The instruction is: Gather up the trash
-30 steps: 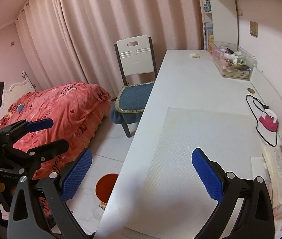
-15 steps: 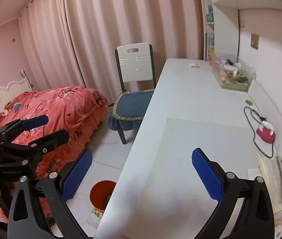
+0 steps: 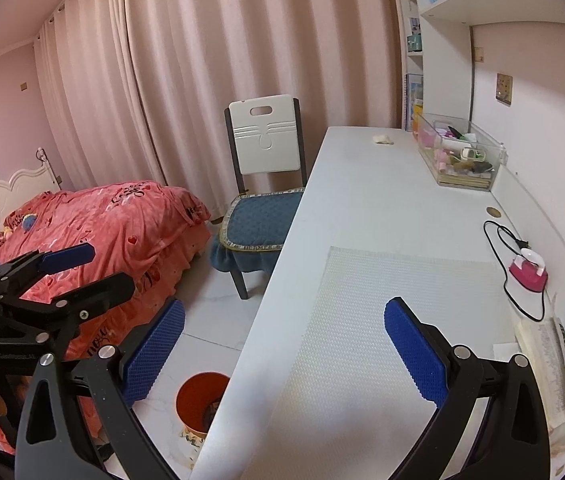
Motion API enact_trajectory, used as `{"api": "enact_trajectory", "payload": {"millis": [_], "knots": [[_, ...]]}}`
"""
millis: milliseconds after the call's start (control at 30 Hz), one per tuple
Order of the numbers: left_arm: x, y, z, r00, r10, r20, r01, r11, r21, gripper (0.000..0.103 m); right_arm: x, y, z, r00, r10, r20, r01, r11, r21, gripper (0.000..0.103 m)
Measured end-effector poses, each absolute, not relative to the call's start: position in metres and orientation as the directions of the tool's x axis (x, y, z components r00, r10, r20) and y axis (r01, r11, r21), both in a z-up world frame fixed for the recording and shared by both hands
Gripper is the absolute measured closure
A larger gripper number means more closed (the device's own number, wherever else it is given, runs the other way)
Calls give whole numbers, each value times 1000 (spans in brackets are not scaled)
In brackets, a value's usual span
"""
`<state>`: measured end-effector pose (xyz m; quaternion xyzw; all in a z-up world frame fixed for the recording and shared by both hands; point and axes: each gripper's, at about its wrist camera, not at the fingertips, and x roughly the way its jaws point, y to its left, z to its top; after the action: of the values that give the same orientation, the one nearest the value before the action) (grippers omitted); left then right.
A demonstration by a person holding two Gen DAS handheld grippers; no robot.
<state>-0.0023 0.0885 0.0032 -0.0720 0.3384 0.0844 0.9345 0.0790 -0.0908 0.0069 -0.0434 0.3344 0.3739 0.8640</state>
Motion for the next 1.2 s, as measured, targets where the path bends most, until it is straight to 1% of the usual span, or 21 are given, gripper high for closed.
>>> {"api": "enact_trajectory", "payload": {"millis": [400, 1200], "knots": [[-3, 91, 4, 753, 136, -644, -221, 974, -54, 6, 78, -86, 6, 488, 619, -616, -681, 711, 176, 5], [-4, 93, 2, 750, 117, -651, -214, 974, -71, 6, 82, -84, 3, 479, 619, -622, -681, 709, 181, 5]]}}
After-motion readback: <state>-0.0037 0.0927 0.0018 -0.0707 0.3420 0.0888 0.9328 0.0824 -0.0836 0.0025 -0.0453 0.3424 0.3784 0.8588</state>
